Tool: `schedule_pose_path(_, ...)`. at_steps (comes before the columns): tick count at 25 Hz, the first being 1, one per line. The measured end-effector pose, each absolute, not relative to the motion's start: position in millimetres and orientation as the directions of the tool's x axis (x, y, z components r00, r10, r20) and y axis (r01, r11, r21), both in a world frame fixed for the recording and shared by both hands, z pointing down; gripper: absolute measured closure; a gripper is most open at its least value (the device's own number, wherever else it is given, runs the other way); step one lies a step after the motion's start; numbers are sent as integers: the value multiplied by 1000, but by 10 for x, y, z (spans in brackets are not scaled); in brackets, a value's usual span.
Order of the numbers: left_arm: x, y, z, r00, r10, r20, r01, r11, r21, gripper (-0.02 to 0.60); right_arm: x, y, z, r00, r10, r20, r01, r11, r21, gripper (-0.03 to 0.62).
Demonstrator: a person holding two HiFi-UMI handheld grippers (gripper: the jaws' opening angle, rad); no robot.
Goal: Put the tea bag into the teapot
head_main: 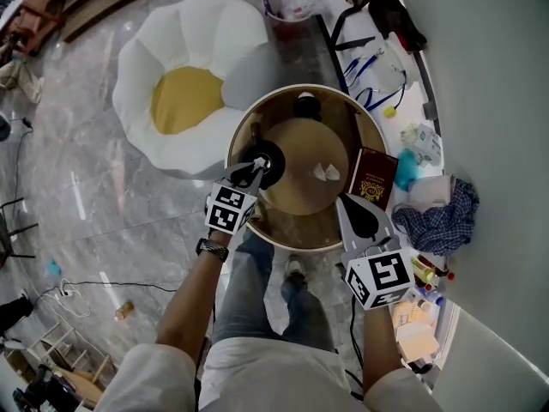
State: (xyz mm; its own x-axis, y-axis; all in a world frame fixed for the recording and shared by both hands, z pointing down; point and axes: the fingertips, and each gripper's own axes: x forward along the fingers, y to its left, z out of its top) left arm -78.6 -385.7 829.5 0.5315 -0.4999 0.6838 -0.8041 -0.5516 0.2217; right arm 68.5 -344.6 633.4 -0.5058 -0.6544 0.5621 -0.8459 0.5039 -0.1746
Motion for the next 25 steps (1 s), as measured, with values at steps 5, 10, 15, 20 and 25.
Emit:
schedule_pose_path(5, -793, -3840, 8340, 517, -481, 708, -807, -550, 216, 520, 704, -3406, 6342, -503, -653, 566, -848, 500, -176, 588)
schedule_pose_path(10, -782, -3850, 8354, 517, -480, 709, -806, -552, 214, 512, 733, -3397, 6348, -500, -653, 569, -849, 499, -173, 588)
schedule_pose_path(15, -762, -3861, 8348, 517, -473, 713, -800, -563, 208, 491, 760, -3400, 6324, -497, -657, 567, -851, 495, -174, 588)
schedule_pose_path(20, -746, -3850, 8344, 518, -466, 717, -798, -566, 208, 486, 817, -3397, 6325, -494, -660, 567, -855, 488, -176, 589)
schedule_pose_path(25, -774, -3828, 8292, 516, -475, 713, -802, -560, 207, 486, 829, -3392, 6269, -495, -665, 559, -854, 493, -169, 588)
